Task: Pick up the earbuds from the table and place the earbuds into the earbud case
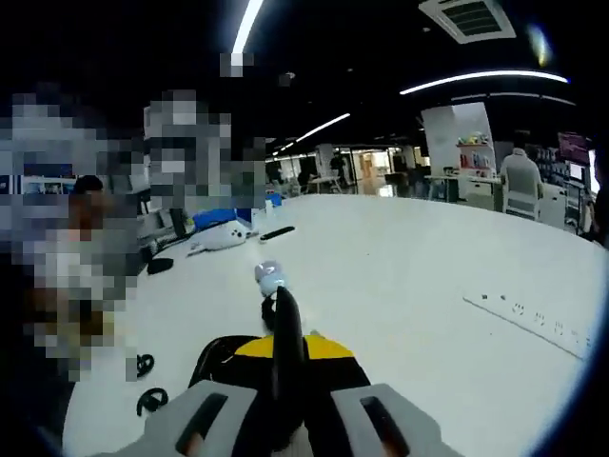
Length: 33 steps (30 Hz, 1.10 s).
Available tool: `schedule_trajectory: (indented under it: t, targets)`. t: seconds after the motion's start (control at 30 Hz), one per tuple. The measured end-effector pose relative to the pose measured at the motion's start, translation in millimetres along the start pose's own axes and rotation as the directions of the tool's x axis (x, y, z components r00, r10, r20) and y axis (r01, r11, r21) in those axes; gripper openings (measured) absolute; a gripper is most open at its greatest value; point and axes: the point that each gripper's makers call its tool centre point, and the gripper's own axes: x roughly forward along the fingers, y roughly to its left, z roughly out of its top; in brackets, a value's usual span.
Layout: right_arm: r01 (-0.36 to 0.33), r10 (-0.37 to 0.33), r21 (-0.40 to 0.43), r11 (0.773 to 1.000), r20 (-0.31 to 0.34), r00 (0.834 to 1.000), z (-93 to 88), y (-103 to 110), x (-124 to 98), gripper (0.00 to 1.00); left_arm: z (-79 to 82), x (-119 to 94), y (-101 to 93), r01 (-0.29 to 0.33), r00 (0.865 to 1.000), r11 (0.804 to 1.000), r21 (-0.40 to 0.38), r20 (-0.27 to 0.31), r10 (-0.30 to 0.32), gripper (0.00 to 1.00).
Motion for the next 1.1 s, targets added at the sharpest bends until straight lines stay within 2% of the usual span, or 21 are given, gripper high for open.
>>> schedule_trajectory:
  t: [0.17, 0.3, 0.63, 0.87, 1.1]
  targets:
    - [-0.023, 0.023, -0.049, 0.999, -0.008, 1.0, 2.4, 41, -10, 0.05, 3.9, -1, -4.6, 0.024, 1.0, 1.0, 0.014, 0.014, -0.024, 0.38]
    - [-0.047, 0.046, -0.069, 0.996, -0.015, 0.999, -3.4, 76, -17, 0.05, 4.3, -2, -7.6, 0.038, 0.999, 0.999, 0.017, 0.022, -0.038, 0.39]
    - [-0.147, 0.14, -0.107, 0.983, -0.07, 0.988, -46.7, 157, -15, 0.05, -1.6, -4, -17.3, 0.08, 0.997, 0.997, 0.022, 0.022, -0.08, 0.39]
    - [-0.216, 0.202, -0.134, 0.967, -0.111, 0.973, -79.1, 186, -7, 0.05, -3.5, -4, -18.9, 0.093, 0.996, 0.996, 0.019, 0.015, -0.093, 0.4]
    - [-0.259, 0.237, -0.189, 0.947, -0.133, 0.962, -88.8, 193, 1, 0.05, -5.9, 1, -19.8, 0.101, 0.995, 0.995, 0.011, 0.005, -0.101, 0.4]
